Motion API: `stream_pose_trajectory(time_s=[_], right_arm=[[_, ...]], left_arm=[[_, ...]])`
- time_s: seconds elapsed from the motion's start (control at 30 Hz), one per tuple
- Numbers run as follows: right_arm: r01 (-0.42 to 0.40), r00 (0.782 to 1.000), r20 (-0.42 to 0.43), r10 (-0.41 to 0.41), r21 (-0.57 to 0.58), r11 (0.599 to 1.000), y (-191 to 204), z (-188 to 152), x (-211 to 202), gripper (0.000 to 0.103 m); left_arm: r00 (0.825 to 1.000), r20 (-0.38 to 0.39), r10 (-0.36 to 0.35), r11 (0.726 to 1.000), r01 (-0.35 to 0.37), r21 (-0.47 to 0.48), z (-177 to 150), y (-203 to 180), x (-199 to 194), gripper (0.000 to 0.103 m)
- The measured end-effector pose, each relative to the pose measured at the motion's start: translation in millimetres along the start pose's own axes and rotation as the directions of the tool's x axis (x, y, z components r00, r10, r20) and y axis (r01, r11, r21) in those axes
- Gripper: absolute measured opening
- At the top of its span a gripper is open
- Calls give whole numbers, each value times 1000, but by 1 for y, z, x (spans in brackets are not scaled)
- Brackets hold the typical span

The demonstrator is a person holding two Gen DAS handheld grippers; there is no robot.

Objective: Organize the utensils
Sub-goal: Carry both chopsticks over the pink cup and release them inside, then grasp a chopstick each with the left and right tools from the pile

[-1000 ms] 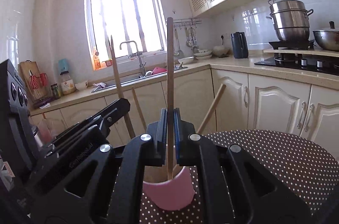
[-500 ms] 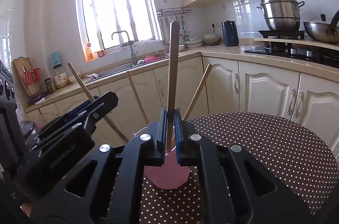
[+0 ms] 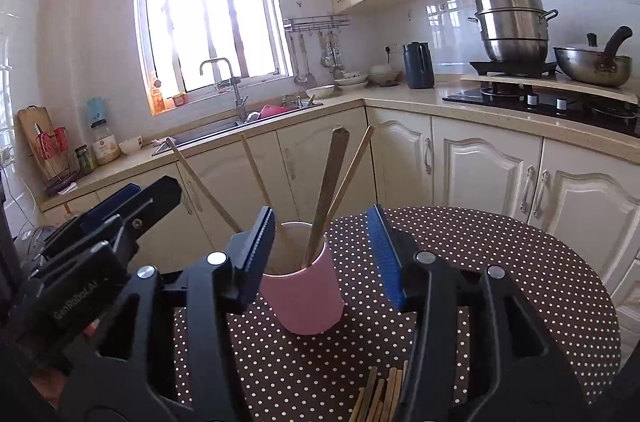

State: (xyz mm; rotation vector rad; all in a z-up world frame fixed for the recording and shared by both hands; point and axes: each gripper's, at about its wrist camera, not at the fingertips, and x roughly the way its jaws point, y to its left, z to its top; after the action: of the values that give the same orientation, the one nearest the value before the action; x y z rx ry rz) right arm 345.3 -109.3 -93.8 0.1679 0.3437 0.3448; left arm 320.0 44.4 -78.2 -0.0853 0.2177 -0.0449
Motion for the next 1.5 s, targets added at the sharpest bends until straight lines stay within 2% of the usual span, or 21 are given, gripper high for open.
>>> stream_pose_trajectory(time_s=[0.27, 0.47, 0.63, 0.73, 0.83, 0.9, 1.0, 1.1, 1.13, 1.2, 1.27, 1.3, 1.37, 1.43, 1.5], right_arm=[[9, 1000, 14, -9, -8, 1000, 0, 2, -31, 49], [20, 1000, 7, -20, -19, 1000, -5, -4, -55, 49], [32, 999, -37, -33, -26, 999, -15, -17, -68, 49], [40, 996, -83, -43, -31, 999, -22, -27, -71, 49], [59, 986, -154, -64, -37, 998, -32, -38, -70, 49], [67, 977, -199, -74, -42, 997, -38, -46, -68, 49], [84, 955, -281, -94, -47, 995, -48, -58, -63, 49], [99, 929, -353, -109, -47, 994, -60, -71, -59, 49], [104, 921, -372, -114, -46, 993, -63, -76, -58, 49], [105, 899, -423, -115, -45, 993, -68, -84, -54, 49], [104, 881, -459, -115, -48, 993, -70, -90, -52, 49], [104, 869, -480, -118, -56, 993, -71, -94, -50, 49], [99, 855, -506, -115, -58, 993, -72, -99, -48, 49], [92, 838, -536, -105, -51, 994, -73, -103, -44, 49], [91, 828, -551, -103, -49, 995, -74, -106, -42, 49]], left_arm=[[1000, 9, 16, 1000, -16, 25, 4, -8, -29, 64], [999, -29, 23, 998, -22, 52, -2, -18, -46, 65], [992, -123, 2, 997, 7, 74, -17, -31, -49, 65], [973, -229, -14, 995, 36, 91, -31, -40, -42, 65], [943, -333, -25, 992, 63, 106, -49, -49, -32, 65], [911, -411, -42, 989, 96, 112, -62, -55, -24, 65], [849, -525, -50, 984, 132, 121, -85, -65, -12, 65], [768, -637, -62, 978, 173, 113, -109, -73, -1, 65], [737, -674, -59, 977, 180, 111, -117, -76, 3, 65], [697, -715, -49, 979, 176, 105, -129, -77, 9, 65], [665, -745, -51, 980, 177, 91, -138, -78, 13, 65], [651, -757, -49, 980, 176, 88, -141, -79, 15, 64], [633, -773, -42, 980, 175, 90, -147, -80, 16, 55], [613, -789, -45, 981, 178, 82, -152, -82, 19, 52], [608, -793, -39, 980, 179, 89, -157, -86, 21, 52]])
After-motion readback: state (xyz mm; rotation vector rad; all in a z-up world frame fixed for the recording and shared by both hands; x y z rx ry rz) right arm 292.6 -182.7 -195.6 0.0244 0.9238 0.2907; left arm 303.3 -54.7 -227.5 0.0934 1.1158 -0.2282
